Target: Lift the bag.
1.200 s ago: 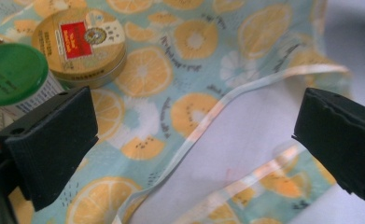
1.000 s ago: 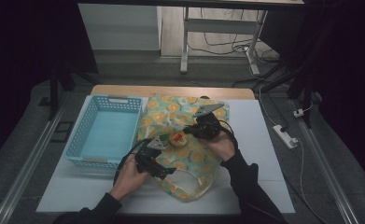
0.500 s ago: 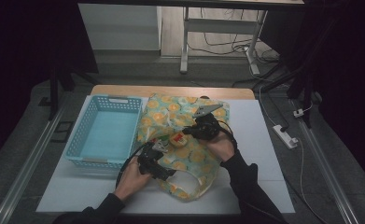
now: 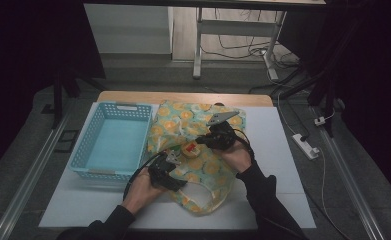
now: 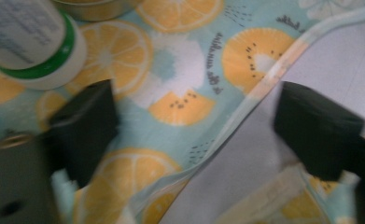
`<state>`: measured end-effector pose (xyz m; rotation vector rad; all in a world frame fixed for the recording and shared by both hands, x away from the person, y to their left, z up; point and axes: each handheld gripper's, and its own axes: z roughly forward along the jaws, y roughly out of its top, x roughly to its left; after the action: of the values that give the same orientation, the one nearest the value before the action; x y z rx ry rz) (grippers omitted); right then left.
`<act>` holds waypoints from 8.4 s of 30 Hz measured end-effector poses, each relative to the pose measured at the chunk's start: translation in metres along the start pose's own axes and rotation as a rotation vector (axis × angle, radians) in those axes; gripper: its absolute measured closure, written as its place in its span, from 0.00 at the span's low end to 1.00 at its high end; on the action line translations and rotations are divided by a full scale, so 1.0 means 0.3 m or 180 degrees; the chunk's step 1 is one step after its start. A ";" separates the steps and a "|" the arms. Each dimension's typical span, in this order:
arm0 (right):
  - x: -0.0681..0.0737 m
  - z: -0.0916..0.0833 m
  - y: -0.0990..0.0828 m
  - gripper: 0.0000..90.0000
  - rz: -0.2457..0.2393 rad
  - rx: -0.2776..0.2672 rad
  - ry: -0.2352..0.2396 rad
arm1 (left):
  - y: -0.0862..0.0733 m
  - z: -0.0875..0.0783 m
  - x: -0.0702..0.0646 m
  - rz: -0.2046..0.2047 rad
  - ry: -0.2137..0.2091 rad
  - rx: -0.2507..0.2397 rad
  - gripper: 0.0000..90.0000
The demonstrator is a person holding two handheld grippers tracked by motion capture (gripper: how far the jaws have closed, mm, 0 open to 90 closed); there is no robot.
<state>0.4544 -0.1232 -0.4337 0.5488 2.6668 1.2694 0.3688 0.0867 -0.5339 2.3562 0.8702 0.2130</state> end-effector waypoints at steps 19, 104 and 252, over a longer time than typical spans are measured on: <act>0.001 0.006 -0.002 0.99 0.0001 0.0018 0.0003 | 0.016 -0.008 0.007 -0.0309 -0.0088 0.0017 0.99; 0.022 -0.110 0.112 1.00 -0.0011 -0.0123 0.0345 | 0.333 -0.475 0.118 -0.0409 -0.0640 -0.0777 1.00; -0.045 -0.177 0.067 0.02 0.0253 -0.0493 -0.0411 | 0.038 -0.519 0.328 -0.0660 0.0261 -0.1129 0.00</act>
<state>0.4577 -0.1550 -0.3849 0.6948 2.4398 1.3959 0.3972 0.2188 -0.4080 1.9275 1.0171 0.3493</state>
